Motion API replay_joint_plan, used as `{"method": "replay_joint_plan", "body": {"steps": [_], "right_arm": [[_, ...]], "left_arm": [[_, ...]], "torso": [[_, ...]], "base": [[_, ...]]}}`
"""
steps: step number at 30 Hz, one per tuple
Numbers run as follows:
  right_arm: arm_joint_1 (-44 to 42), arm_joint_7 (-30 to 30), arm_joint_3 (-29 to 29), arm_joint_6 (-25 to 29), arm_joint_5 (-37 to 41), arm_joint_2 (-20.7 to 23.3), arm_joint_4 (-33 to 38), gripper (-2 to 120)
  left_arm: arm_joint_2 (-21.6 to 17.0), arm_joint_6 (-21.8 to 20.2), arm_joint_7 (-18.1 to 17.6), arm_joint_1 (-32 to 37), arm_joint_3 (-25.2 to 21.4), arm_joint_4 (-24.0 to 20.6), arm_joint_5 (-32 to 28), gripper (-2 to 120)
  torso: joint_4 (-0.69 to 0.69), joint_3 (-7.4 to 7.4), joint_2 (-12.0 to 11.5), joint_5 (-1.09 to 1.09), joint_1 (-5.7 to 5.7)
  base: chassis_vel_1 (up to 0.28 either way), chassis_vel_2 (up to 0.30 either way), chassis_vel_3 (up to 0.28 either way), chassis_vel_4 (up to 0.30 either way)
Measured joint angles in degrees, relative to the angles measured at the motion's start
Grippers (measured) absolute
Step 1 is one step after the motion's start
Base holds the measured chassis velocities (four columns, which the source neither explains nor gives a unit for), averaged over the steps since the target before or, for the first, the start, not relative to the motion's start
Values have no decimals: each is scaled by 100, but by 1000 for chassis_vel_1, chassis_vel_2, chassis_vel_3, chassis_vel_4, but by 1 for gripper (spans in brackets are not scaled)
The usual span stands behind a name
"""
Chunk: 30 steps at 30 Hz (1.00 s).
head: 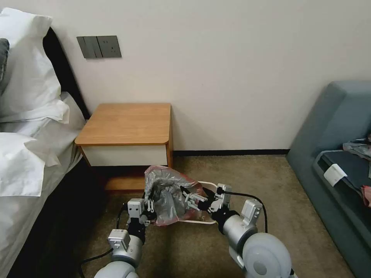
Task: Pick up the garbage bag from the table and place it over the trash can.
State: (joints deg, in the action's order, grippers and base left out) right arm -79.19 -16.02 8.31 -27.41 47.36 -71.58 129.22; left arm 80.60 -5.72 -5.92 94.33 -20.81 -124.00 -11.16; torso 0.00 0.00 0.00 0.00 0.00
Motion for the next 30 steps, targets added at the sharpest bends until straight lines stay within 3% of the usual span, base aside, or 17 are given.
{"method": "replay_joint_plan", "body": {"steps": [15, 30], "right_arm": [[258, 536, 8, 203, -258, -30, -554, 100], [300, 460, -30, 190, -356, -81, -584, 100]], "left_arm": [[-1, 21, 101, 8, -18, -53, -104, 5], [-7, 21, 124, 22, -68, -48, 9, 5]], "torso": [[0, 0, 0, 0, 0], [0, 0, 0, 0, 0]], "base": [[0, 0, 0, 0], [0, 0, 0, 0]]}}
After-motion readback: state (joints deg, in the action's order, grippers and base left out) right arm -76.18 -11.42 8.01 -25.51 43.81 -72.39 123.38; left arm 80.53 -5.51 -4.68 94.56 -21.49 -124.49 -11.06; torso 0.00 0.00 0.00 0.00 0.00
